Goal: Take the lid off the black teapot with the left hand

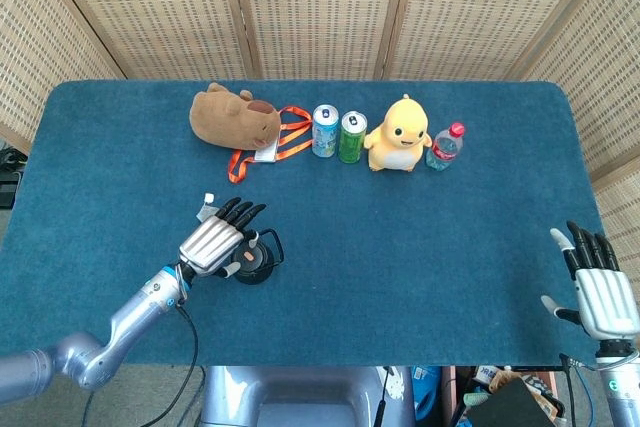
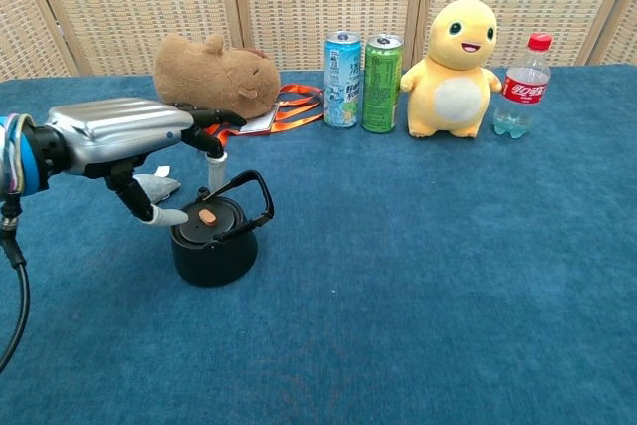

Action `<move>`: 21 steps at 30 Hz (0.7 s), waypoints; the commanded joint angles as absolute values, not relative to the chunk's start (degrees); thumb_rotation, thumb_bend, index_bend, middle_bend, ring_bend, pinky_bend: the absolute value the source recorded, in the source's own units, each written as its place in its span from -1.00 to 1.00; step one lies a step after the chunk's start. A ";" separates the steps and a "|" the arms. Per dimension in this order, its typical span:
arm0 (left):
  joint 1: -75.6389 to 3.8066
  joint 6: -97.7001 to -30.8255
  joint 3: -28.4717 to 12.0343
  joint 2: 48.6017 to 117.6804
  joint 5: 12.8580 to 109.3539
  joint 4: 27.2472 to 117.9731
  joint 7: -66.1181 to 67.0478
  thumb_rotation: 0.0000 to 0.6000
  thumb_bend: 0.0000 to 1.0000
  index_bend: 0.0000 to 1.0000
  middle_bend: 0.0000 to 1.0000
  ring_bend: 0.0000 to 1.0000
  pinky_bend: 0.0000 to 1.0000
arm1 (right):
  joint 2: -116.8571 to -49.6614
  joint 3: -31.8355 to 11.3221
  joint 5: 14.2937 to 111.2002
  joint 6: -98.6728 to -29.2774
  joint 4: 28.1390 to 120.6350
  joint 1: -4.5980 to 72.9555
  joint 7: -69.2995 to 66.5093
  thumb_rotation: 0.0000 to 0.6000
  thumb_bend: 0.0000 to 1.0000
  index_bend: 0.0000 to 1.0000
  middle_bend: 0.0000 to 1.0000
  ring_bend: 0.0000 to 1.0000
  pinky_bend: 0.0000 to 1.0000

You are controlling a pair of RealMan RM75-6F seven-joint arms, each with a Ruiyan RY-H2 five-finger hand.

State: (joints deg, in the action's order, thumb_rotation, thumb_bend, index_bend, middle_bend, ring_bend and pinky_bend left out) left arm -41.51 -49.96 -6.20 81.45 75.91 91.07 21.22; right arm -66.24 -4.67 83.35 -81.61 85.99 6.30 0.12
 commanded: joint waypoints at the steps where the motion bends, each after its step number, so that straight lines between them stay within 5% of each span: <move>1: -42.36 -49.51 -6.58 82.57 73.84 90.87 23.01 1.00 -0.30 -0.13 -1.00 -1.00 -1.00 | -66.17 -4.70 83.25 -81.48 85.96 6.34 -0.05 1.00 -1.00 -1.00 -1.00 -1.00 -1.00; 21: -43.51 -49.72 -5.16 84.32 70.14 89.28 24.92 1.00 -0.24 -0.13 -1.00 -1.00 -1.00 | -65.83 -4.82 82.89 -81.25 85.82 6.37 -1.00 1.00 -1.00 -1.00 -1.00 -1.00 -1.00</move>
State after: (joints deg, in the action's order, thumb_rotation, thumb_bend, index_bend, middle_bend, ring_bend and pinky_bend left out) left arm -43.50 -49.71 -5.16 84.32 70.14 89.27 24.92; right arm -65.83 -4.82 82.89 -81.25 85.82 6.37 -1.00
